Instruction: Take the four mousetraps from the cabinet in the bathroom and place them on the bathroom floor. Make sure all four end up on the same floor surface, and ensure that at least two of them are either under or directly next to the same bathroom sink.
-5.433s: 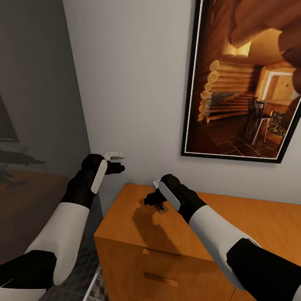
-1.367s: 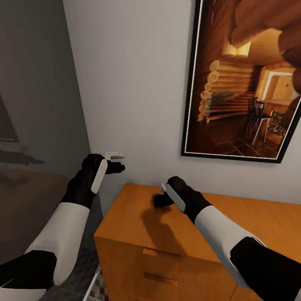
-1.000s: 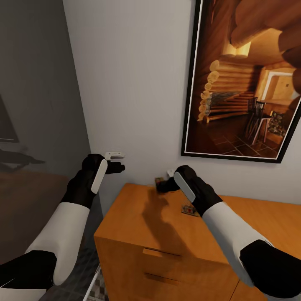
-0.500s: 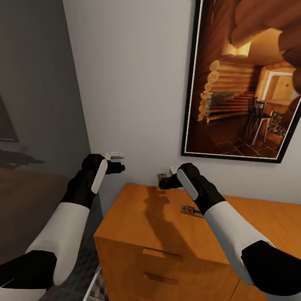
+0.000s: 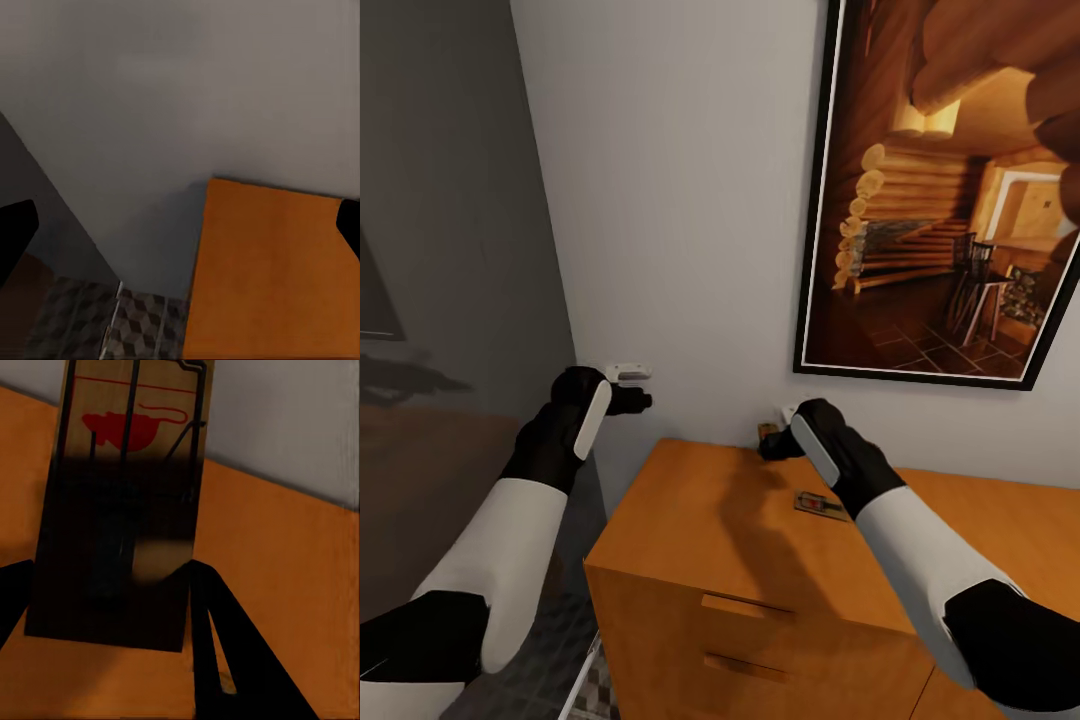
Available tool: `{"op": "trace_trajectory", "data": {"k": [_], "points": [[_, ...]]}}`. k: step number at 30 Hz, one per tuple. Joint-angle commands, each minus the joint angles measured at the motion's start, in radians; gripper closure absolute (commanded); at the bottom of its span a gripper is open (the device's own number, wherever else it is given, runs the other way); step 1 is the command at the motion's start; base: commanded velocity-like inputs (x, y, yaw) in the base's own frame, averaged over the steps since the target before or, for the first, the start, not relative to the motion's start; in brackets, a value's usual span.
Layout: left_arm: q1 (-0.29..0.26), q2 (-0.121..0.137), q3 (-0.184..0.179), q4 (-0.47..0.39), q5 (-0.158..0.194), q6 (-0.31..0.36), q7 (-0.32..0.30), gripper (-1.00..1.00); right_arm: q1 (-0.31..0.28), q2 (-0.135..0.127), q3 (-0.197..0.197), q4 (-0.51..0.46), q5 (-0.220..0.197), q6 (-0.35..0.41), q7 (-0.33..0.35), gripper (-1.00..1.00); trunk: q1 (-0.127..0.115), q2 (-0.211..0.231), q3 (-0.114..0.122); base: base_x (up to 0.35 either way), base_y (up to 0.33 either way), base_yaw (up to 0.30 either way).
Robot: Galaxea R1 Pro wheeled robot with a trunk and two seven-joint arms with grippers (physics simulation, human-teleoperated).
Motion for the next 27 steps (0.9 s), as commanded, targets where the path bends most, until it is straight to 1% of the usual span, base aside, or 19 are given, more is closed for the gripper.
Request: {"op": "trace_trajectory", "data": {"k": [1, 3, 4, 8, 12, 14, 21, 27], "points": [[0.004, -0.006, 0.001, 0.005, 0.005, 0.002, 0.004, -1.0, -0.003, -0.006, 0.001, 0.005, -0.015, 0.005, -0.015, 1.0, 0.0, -0.001, -0.001, 0.0, 0.0, 0.0], [0.01, -0.015, 0.003, 0.014, -0.004, -0.001, -0.007, -1.0, -0.004, -0.018, 0.001, 0.01, -0.012, 0.01, -0.022, 1.0, 0.0, -0.001, -0.001, 0.0, 0.0, 0.0], [0.014, -0.017, 0.005, 0.008, 0.002, -0.002, -0.001, -1.0, -0.005, -0.016, 0.003, 0.01, -0.002, 0.01, -0.026, 1.0, 0.0, -0.001, -0.001, 0.0, 0.0, 0.0], [0.019, -0.02, 0.006, 0.003, 0.025, -0.005, 0.021, -1.0, -0.006, -0.038, 0.007, 0.004, 0.016, 0.01, -0.03, 1.0, 0.0, -0.001, -0.001, 0.0, 0.0, 0.0], [0.02, -0.02, 0.007, 0.002, 0.048, -0.005, 0.044, -1.0, -0.006, -0.058, 0.007, 0.002, 0.022, 0.01, -0.031, 1.0, 0.0, -0.001, -0.001, 0.0, 0.0, 0.0], [0.02, -0.02, 0.007, 0.001, 0.059, -0.005, 0.055, -1.0, -0.006, -0.06, 0.008, 0.0, 0.024, 0.01, -0.031, 1.0, 0.0, -0.001, -0.001, 0.0, 0.0, 0.0], [0.021, -0.021, 0.007, -0.009, 0.066, 0.001, 0.094, -1.0, -0.007, -0.064, 0.008, -0.035, 0.021, 0.01, -0.03, 1.0, 0.0, -0.001, -0.001, -0.023, -0.021, 0.0], [0.021, -0.021, 0.007, -0.012, 0.07, 0.006, 0.128, -1.0, -0.007, -0.062, 0.008, -0.069, 0.019, 0.01, -0.03, 1.0, 0.0, -0.001, -0.001, -0.215, -0.126, 0.0]]}}
